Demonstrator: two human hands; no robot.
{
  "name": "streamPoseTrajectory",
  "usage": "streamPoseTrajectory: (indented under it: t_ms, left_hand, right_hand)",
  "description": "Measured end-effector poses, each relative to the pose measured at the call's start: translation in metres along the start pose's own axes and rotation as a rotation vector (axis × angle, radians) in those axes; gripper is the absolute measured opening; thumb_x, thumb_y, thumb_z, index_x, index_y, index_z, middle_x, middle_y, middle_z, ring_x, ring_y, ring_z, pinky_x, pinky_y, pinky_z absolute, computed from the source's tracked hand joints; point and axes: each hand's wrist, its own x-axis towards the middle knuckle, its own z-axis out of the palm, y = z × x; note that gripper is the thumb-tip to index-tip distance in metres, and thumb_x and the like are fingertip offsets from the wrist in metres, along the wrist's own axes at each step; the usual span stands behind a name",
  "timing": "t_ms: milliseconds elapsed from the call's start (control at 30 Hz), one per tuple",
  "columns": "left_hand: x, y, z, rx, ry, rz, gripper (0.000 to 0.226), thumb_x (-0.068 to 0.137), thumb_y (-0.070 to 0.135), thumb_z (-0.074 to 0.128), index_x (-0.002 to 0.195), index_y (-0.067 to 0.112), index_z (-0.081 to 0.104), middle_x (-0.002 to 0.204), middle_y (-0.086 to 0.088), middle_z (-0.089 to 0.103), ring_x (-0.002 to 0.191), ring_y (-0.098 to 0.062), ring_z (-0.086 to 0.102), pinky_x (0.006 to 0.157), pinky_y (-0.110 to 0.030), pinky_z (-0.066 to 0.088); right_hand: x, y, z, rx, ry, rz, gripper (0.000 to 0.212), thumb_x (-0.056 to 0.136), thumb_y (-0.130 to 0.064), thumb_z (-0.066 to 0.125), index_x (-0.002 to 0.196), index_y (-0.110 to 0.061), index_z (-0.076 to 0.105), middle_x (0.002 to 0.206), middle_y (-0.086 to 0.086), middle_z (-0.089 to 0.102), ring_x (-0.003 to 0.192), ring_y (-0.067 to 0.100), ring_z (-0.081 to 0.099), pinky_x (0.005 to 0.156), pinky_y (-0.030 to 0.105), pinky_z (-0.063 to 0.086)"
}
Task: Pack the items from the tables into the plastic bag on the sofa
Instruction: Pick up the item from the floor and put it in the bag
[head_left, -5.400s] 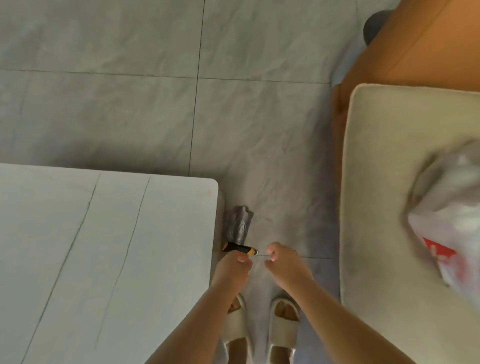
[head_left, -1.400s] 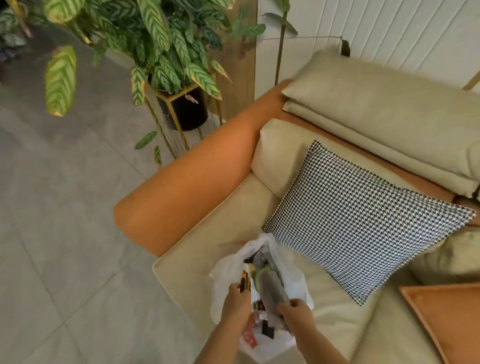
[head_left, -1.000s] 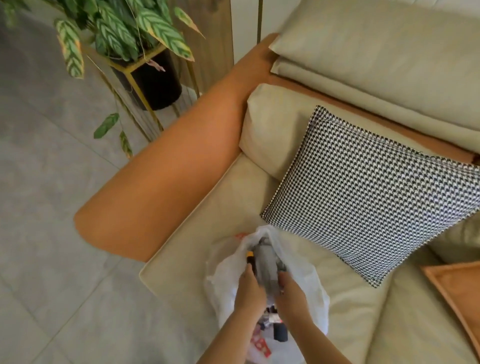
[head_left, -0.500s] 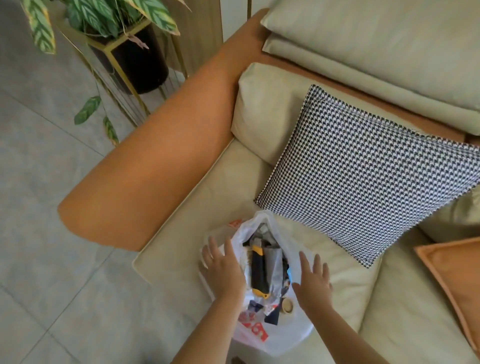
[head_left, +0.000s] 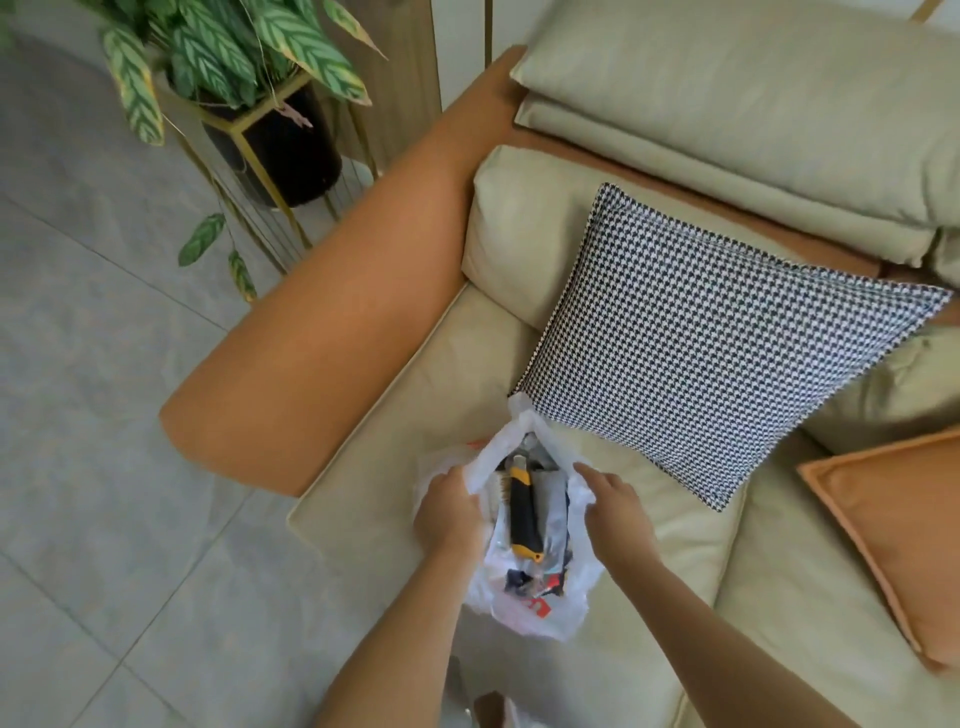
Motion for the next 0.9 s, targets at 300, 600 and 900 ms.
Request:
streamPoseTrajectory:
  t_ms: [300, 600, 900]
  left_hand:
    - [-0.028, 0.054, -0.097, -0.072, 0.033, 0.074, 0.031, 0.094, 0.015, 0.047, 0.121, 0.014, 0.064, 0.126, -0.008, 0.063, 0.116, -0.028, 0.058, 0.091, -0.029, 0.045]
    - [-0.033, 0.091, -0.116, -0.080, 0.062, 0.176, 0.032, 0.091, 0.009, 0.044, 0.111, 0.014, 0.069, 0.120, -0.011, 0.065, 0.109, -0.029, 0.060, 0.086, -0.027, 0.047]
    - [-0.033, 0.091, -0.093, -0.041, 0.001, 0.252, 0.045, 0.092, 0.000, 0.043, 0.134, 0.014, 0.052, 0.137, -0.012, 0.052, 0.124, -0.026, 0.052, 0.107, -0.032, 0.042]
  right_hand:
    - [-0.010, -0.027, -0.089, 0.060, 0.143, -0.062, 0.045, 0.087, 0.005, 0.042, 0.122, -0.013, 0.063, 0.123, 0.009, 0.065, 0.112, 0.026, 0.060, 0.100, 0.032, 0.045]
    - [-0.026, -0.028, -0.143, 0.097, 0.201, 0.041, 0.047, 0.087, 0.005, 0.041, 0.122, -0.016, 0.063, 0.118, 0.008, 0.068, 0.103, 0.025, 0.065, 0.090, 0.031, 0.052]
    - [-0.022, -0.024, -0.140, 0.126, 0.133, 0.028, 0.038, 0.091, 0.000, 0.043, 0.124, -0.007, 0.059, 0.125, 0.012, 0.061, 0.110, 0.024, 0.060, 0.090, 0.025, 0.046]
